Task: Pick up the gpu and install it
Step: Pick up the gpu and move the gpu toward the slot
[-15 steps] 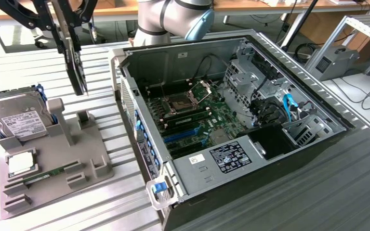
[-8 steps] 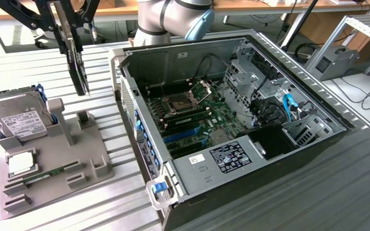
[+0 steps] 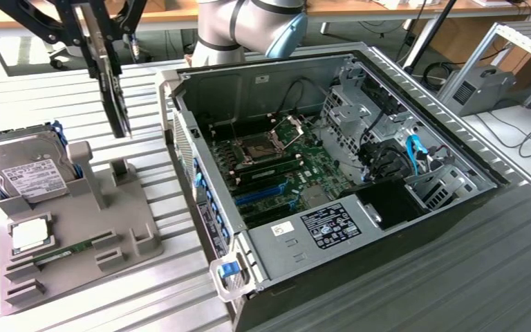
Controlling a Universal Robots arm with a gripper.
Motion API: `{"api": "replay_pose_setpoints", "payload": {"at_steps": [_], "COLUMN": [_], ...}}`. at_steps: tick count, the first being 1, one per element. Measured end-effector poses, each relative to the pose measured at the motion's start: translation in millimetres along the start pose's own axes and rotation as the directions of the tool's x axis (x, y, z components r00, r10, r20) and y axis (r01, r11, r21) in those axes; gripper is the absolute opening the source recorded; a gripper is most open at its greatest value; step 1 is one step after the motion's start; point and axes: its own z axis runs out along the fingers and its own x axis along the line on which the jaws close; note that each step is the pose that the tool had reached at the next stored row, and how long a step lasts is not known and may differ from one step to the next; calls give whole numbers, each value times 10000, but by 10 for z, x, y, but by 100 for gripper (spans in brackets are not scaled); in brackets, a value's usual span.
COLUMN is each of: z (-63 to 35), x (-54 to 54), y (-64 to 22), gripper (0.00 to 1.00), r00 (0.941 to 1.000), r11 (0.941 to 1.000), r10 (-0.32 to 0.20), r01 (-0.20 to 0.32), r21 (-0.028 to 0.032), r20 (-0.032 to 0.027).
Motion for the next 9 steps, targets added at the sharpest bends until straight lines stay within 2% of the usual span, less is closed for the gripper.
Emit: {"api": "replay_pose_setpoints", "payload": {"at_steps": [9], "z": [14], "x": [-26], "y": [1], "gripper": [26], "r00": [10000], "r11": [10000], "r10": [0], "r01": [0], "r21": [0], "r20": [0]}}
